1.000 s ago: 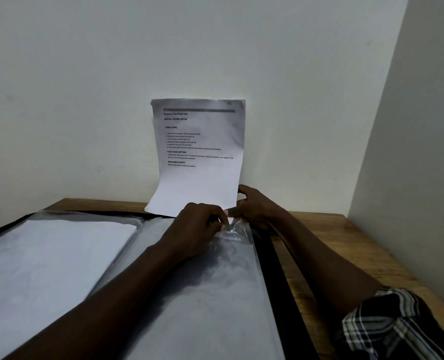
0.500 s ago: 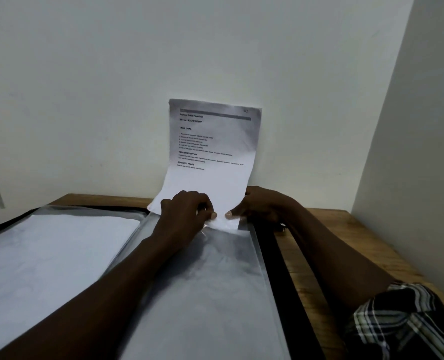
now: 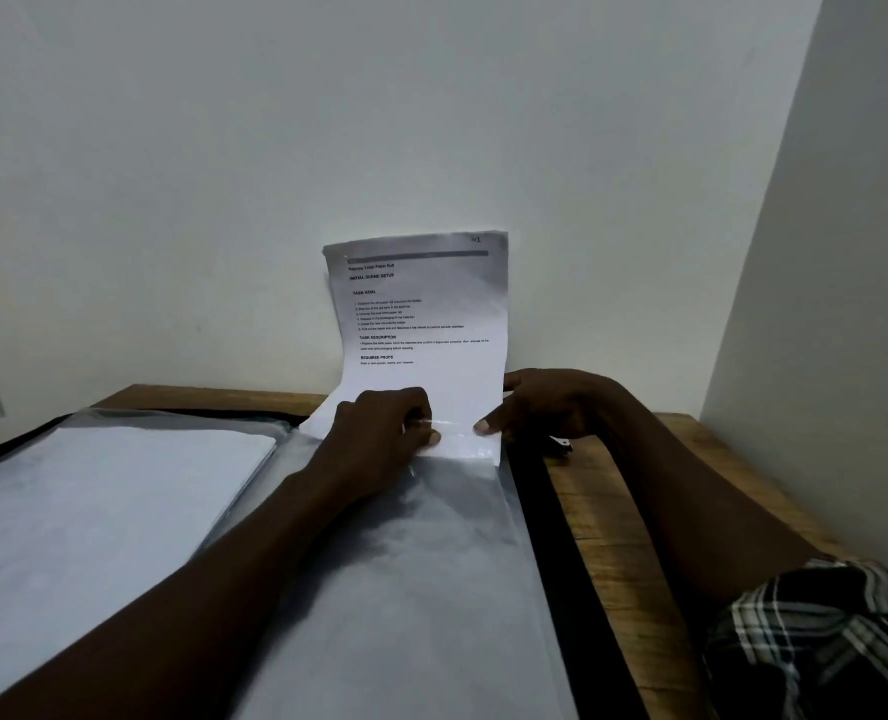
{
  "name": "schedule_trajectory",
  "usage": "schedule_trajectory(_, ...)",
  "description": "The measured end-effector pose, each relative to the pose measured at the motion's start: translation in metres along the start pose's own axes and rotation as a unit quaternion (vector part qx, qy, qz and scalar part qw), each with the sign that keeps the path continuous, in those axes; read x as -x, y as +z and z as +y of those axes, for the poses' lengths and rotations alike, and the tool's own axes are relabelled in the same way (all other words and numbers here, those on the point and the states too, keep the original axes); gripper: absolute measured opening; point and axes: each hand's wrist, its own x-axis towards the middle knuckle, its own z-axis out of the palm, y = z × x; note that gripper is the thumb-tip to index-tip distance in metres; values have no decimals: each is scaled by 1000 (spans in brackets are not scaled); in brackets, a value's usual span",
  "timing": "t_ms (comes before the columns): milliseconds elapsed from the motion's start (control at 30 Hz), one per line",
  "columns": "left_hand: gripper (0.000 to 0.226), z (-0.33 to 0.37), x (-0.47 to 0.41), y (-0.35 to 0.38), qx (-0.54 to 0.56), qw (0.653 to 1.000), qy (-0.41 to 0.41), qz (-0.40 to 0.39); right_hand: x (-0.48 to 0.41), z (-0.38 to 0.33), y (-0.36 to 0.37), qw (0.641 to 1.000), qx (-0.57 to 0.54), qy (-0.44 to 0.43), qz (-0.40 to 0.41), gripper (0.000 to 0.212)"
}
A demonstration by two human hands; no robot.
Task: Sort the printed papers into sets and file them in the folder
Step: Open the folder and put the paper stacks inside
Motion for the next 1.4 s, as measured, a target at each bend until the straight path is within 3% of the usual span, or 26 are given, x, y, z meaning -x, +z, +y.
schedule_trajectory(100, 23, 0, 0, 3, -31, 999, 13, 20, -6, -4, 3, 999, -5, 15, 36, 21)
schedule_trajectory(267, 19, 2, 2, 3, -34, 999, 28, 14, -36, 8, 11, 957, -104, -68, 261, 30)
schedule_trajectory(367, 14, 1, 1, 2, -28, 999, 30, 9, -45, 11, 11, 941, -95, -77, 315, 19)
schedule_trajectory(433, 11, 0, 1, 1, -19, 999, 26, 2, -46, 9, 11, 943, -94, -74, 310, 6)
schedule_trajectory(600, 7, 10, -9, -2, -50, 997, 38, -46, -42, 12, 11, 945, -95, -71, 304, 17)
schedule_trajectory(700, 21, 25, -24, -1, -42, 993, 62, -96, -42, 15, 10, 944, -114, -82, 299, 15)
schedule_trajectory(800, 32, 40, -38, 7, -73, 984, 99, -132, -45, 18, 11, 938, -139, -97, 304, 27)
schedule_trajectory(1000, 20, 35, -49, 14, -12, 996, 84, -29, -51, 14, 19, 928, -119, -120, 331, 20)
schedule_trajectory(1233, 24, 23, -51, 18, -34, 996, 69, 38, -40, 13, 7, 965, -56, -100, 235, 5)
schedule_trajectory(1333, 25, 18, -50, 5, -44, 998, 51, -10, -36, 15, 0, 968, -56, -86, 227, 19)
schedule_trajectory(1400, 28, 12, -45, -16, -40, 994, 17, -98, -34, 15, 0, 968, -50, -83, 232, 19)
